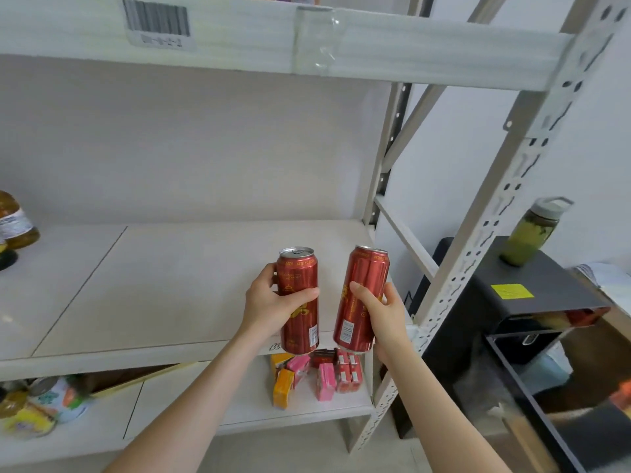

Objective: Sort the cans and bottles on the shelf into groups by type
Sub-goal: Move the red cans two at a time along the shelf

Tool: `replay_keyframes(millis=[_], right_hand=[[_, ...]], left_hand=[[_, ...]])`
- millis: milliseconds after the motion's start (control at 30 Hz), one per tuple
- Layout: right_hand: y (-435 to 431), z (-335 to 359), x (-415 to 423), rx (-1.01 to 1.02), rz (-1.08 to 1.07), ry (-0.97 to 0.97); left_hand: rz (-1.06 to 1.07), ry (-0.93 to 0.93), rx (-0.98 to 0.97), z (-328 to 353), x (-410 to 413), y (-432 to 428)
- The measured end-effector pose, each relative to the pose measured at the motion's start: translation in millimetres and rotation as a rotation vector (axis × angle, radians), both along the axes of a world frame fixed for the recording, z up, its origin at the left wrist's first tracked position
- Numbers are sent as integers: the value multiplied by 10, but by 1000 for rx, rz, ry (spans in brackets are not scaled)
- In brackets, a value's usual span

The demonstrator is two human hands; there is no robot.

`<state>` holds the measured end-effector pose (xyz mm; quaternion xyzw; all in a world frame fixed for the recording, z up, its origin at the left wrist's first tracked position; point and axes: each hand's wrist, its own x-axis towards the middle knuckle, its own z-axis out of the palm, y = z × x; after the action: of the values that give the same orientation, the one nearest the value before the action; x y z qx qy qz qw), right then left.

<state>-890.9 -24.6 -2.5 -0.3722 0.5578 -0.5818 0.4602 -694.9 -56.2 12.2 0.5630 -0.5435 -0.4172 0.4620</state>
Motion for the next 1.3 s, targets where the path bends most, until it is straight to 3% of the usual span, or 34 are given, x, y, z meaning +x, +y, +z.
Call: replay_keyframes(millis=[933,1300], right_hand=[[-2307,13,-627,-16,-79,43],[-3070,-209,-686,-76,-52,93]], left_hand=[[17,-77,-63,-43,-664,-1809],[21,3,-88,-258,-769,-2188]])
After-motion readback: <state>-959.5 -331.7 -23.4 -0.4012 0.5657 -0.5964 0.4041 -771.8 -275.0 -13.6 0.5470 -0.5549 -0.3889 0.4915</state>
